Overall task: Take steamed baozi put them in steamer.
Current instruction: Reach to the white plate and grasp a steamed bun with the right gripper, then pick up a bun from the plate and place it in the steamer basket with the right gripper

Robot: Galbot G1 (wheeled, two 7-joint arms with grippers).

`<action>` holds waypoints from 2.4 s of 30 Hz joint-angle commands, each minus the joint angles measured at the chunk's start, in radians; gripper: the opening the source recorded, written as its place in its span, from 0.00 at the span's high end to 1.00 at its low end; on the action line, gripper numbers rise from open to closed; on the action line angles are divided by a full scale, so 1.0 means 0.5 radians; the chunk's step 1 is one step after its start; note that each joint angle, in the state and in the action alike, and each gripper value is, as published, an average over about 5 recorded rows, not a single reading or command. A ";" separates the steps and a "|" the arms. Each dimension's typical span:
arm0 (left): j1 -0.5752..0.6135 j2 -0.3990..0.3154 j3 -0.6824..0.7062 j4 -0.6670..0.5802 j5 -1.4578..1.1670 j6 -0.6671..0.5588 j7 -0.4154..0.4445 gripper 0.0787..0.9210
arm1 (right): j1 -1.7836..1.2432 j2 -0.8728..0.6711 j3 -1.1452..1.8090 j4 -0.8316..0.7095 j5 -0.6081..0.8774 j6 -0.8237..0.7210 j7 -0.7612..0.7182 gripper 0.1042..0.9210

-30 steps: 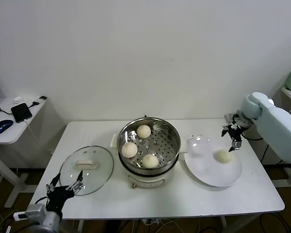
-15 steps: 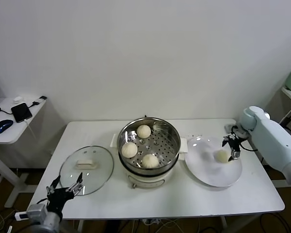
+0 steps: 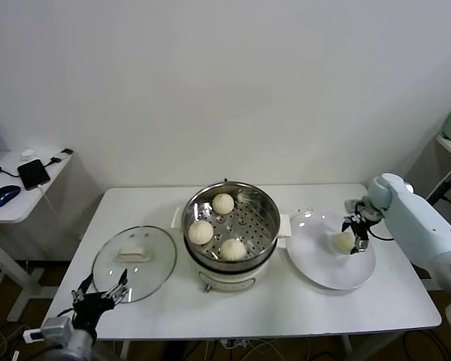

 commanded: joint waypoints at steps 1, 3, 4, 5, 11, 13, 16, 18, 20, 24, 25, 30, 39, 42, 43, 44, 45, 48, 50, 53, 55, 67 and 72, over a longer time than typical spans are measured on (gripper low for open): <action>-0.002 -0.028 0.002 0.008 0.001 -0.001 0.001 0.12 | -0.021 0.027 0.026 -0.055 -0.028 0.015 0.054 0.12; -0.002 -0.027 0.002 0.010 0.002 -0.002 0.002 0.12 | -0.026 0.027 0.032 -0.051 -0.025 0.011 0.056 0.12; -0.002 -0.027 0.003 0.010 0.003 -0.003 0.003 0.12 | -0.028 0.027 0.035 -0.049 -0.024 0.010 0.056 0.12; -0.002 -0.027 0.003 0.010 0.004 -0.004 0.004 0.12 | -0.029 0.028 0.037 -0.047 -0.023 0.008 0.057 0.12; -0.005 -0.027 0.008 0.011 0.011 -0.005 0.005 0.12 | -0.030 0.013 0.048 -0.005 -0.017 -0.007 0.051 0.22; -0.006 -0.027 0.009 0.014 0.012 -0.007 0.004 0.12 | -0.026 -0.001 0.046 0.020 -0.007 -0.018 0.041 0.28; -0.009 -0.028 0.014 0.016 0.022 -0.012 0.003 0.12 | -0.011 -0.034 0.030 0.076 0.046 -0.052 0.003 0.38; -0.014 -0.030 0.021 0.018 0.046 -0.020 0.002 0.12 | 0.007 -0.068 0.006 0.142 0.096 -0.100 -0.043 0.44; -0.018 -0.032 0.032 0.021 0.070 -0.028 0.000 0.12 | 0.035 -0.108 -0.033 0.222 0.151 -0.158 -0.092 0.47; -0.026 -0.034 0.049 0.032 0.125 -0.056 -0.007 0.12 | 0.154 -0.224 -0.228 0.441 0.367 -0.312 -0.163 0.48; -0.030 -0.034 0.051 0.037 0.139 -0.064 -0.009 0.12 | 0.204 -0.265 -0.303 0.512 0.437 -0.357 -0.171 0.48; -0.056 -0.023 0.054 0.073 0.187 -0.094 -0.025 0.12 | 0.625 -0.447 -0.761 1.018 0.905 -0.656 -0.232 0.49; -0.073 -0.007 0.055 0.050 0.244 -0.119 -0.036 0.12 | 1.332 -0.225 -1.372 1.280 1.502 -1.017 -0.213 0.49; -0.059 0.001 0.052 0.016 0.237 -0.116 -0.026 0.12 | 1.409 -0.094 -1.459 1.257 1.646 -1.165 -0.162 0.49; -0.052 0.005 0.052 0.000 0.230 -0.115 -0.023 0.12 | 1.424 -0.051 -1.485 1.252 1.694 -1.220 -0.146 0.49; -0.045 0.008 0.051 -0.015 0.221 -0.114 -0.020 0.12 | 1.436 -0.007 -1.509 1.242 1.737 -1.270 -0.129 0.49; -0.042 0.011 0.051 -0.025 0.212 -0.114 -0.019 0.12 | 1.441 0.035 -1.527 1.227 1.767 -1.310 -0.114 0.49; -0.048 0.012 0.049 -0.032 0.197 -0.114 -0.021 0.12 | 1.442 0.163 -1.574 1.145 1.792 -1.352 -0.075 0.49; -0.057 0.014 0.046 -0.027 0.187 -0.114 -0.023 0.12 | 1.436 0.246 -1.606 1.091 1.788 -1.358 -0.053 0.49; -0.070 0.020 0.039 -0.020 0.167 -0.113 -0.024 0.12 | 1.412 0.365 -1.649 1.037 1.780 -1.370 -0.020 0.49; -0.082 0.023 0.031 -0.013 0.155 -0.112 -0.025 0.12 | 1.385 0.447 -1.673 0.997 1.767 -1.376 -0.002 0.49; -0.125 0.037 0.008 0.039 0.111 -0.110 -0.028 0.12 | 1.096 0.727 -1.740 0.826 1.521 -1.437 0.116 0.49; -0.127 0.046 0.005 0.043 0.100 -0.110 -0.029 0.12 | 1.042 0.707 -1.765 0.854 1.447 -1.469 0.133 0.49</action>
